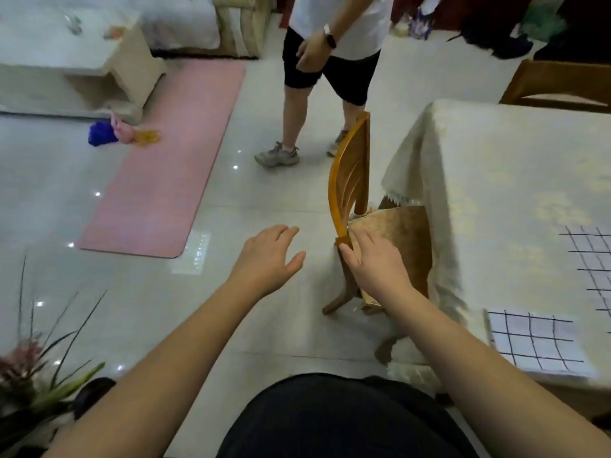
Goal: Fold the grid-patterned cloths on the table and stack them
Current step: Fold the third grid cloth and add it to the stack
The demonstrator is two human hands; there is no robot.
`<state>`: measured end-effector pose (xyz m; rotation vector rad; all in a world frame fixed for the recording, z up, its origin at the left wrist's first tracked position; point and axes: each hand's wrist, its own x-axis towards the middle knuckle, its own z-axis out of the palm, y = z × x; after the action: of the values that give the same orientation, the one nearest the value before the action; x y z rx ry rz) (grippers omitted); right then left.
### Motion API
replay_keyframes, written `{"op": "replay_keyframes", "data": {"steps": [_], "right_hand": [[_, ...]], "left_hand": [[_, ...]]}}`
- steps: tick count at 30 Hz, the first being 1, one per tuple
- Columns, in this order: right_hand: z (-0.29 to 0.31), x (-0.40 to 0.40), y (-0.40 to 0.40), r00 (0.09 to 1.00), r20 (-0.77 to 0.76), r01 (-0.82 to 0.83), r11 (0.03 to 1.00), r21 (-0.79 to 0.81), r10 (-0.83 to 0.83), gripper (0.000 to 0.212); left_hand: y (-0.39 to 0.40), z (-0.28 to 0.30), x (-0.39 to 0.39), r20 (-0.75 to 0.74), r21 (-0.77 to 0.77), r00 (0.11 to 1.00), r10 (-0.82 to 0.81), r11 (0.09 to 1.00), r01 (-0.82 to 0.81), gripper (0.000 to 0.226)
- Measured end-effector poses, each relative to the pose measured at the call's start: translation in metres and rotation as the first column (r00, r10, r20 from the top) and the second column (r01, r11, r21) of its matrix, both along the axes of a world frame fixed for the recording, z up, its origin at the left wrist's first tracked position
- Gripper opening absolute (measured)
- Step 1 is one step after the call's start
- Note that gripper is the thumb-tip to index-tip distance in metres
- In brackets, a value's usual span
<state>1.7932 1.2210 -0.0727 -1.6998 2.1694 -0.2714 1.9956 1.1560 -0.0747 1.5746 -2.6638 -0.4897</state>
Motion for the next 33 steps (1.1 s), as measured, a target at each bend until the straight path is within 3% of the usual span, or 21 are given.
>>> {"op": "replay_keyframes", "data": {"steps": [13, 23, 33], "right_hand": [[-0.012, 0.001, -0.05, 1.0, -0.004, -0.009, 1.0, -0.011, 0.009, 0.057], [-0.021, -0.033, -0.15, 0.999, -0.045, -0.013, 0.999, -0.051, 0.01, 0.062], [-0.015, -0.034, -0.229, 1.0, 0.03, 0.004, 0.997, -0.075, -0.002, 0.058]], "left_hand": [[-0.038, -0.008, 0.019, -0.001, 0.027, 1.0, 0.027, 0.999, -0.027, 0.059], [-0.141, -0.008, -0.027, 0.078, 0.011, 0.996, -0.036, 0.999, 0.036, 0.059], [-0.237, -0.012, -0.029, 0.103, 0.009, 0.992, -0.076, 0.997, 0.076, 0.059]]}}
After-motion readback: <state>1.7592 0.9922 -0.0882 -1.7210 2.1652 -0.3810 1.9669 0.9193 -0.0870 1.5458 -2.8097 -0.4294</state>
